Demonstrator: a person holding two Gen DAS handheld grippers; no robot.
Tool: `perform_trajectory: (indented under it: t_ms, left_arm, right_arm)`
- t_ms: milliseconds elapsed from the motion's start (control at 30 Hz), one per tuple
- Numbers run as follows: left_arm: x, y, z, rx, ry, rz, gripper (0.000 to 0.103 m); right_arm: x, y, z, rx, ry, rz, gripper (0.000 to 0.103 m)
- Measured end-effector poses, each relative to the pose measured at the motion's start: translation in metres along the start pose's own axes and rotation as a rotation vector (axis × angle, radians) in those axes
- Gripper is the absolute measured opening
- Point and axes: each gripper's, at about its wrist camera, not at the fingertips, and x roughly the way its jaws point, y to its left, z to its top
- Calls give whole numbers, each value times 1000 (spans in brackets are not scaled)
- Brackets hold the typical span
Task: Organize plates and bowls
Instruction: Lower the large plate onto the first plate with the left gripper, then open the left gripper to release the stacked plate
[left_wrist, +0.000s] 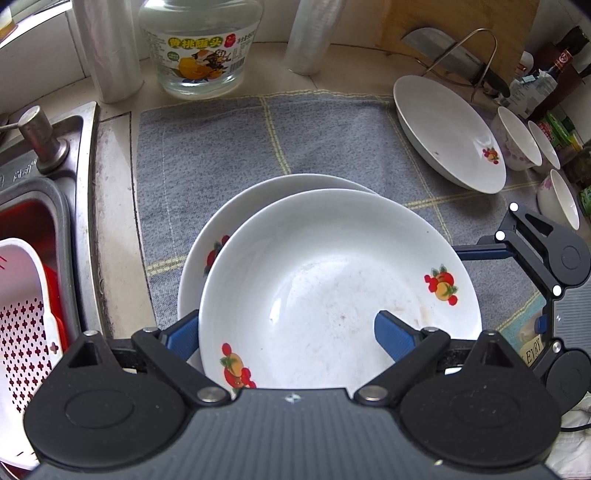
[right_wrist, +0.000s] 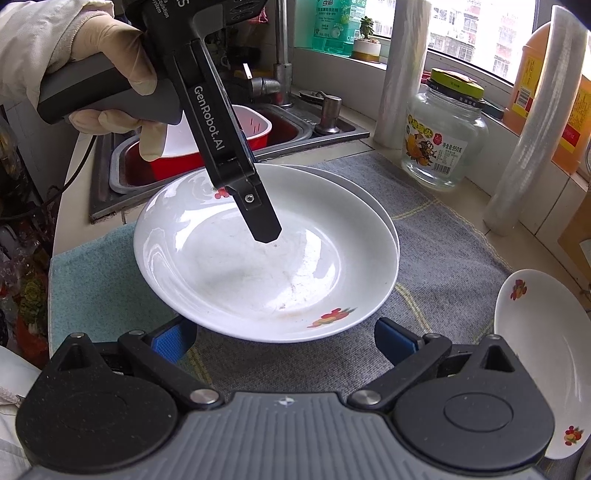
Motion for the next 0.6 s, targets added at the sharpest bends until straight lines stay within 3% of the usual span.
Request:
perform_trajectory:
  t_ms: [600]
  left_arm:
    - [-10, 0, -9, -23, 0, 22, 96]
  right_arm:
    - [1, 1, 0, 14, -3, 13, 103]
